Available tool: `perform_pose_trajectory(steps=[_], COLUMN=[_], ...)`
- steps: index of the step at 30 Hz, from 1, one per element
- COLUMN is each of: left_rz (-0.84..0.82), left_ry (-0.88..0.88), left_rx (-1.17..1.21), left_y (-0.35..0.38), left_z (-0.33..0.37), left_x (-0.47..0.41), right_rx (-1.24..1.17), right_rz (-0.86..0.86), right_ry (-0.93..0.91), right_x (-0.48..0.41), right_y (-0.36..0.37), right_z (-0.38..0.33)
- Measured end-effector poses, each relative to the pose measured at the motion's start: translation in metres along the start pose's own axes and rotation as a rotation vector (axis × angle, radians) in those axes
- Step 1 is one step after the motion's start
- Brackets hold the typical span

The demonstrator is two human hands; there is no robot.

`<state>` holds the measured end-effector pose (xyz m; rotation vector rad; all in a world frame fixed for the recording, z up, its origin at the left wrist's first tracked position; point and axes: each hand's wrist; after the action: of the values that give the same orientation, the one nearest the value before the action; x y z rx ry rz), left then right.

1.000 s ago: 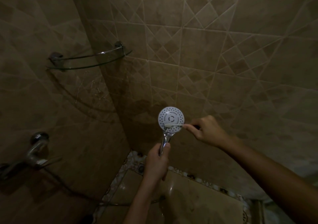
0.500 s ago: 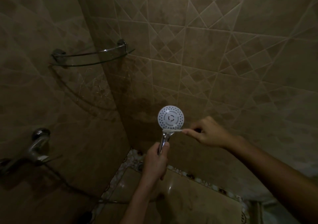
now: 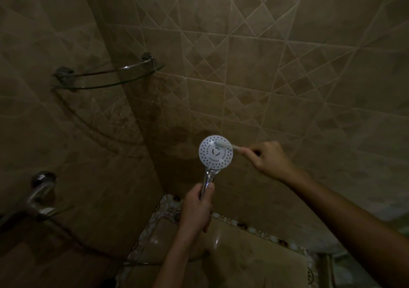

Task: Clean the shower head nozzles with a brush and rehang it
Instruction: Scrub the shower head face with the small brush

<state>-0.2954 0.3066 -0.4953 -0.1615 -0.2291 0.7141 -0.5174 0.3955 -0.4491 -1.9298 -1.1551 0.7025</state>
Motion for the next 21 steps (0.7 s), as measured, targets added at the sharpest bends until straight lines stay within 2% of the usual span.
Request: perform_pose_trajectory(steps=[2, 3, 5, 7, 8, 13, 15, 18, 19, 21], left_rz=[-0.007, -0.004, -0.006, -0.009, -0.009, -0.014, -0.037, -0.030, -0.033, -0.046], left_ry=[0.018, 0.029, 0.048, 0.056, 0.056, 0.043, 0.038, 0.049, 0.048, 0.033], left_rx=[-0.007, -0.018, -0.037, -0.037, -0.032, -0.015, 0.013, 0.000, 0.000, 0.022], left_y=[0.001, 0.000, -0.001, -0.002, -0.002, 0.000, 0.000, -0.002, -0.003, -0.004], left_z=[0.003, 0.004, 0.006, 0.007, 0.008, 0.005, 0.006, 0.007, 0.007, 0.006], left_x=[0.001, 0.002, 0.002, 0.002, 0.002, 0.004, 0.006, 0.006, 0.006, 0.006], right_rx=[-0.072, -0.103, -0.099, 0.018, 0.069, -0.020, -0.028, 0.037, 0.062, 0.064], right_rz=[0.130, 0.124, -0.022, -0.178, -0.185, 0.181, 0.137, -0.105, -0.113, 0.011], right_ry=[0.097, 0.073, -0.057, -0.156, -0.172, 0.010, -0.051, -0.198, -0.209, -0.136], right_x=[-0.001, 0.000, 0.008, 0.017, 0.017, 0.007, 0.009, 0.021, 0.022, 0.017], right_y=[-0.009, -0.012, -0.011, -0.004, -0.002, -0.010, -0.010, -0.003, -0.003, -0.006], right_z=[0.002, 0.001, -0.004, -0.005, -0.003, 0.000, 0.001, 0.000, 0.001, 0.001])
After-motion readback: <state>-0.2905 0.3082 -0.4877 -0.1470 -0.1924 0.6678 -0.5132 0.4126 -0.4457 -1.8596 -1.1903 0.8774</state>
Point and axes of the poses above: each hand's wrist, its own x-axis away from the middle knuckle, its own y-axis out of the palm, z = x × y, and after that the axes turned 8 degrees about -z, right-handed
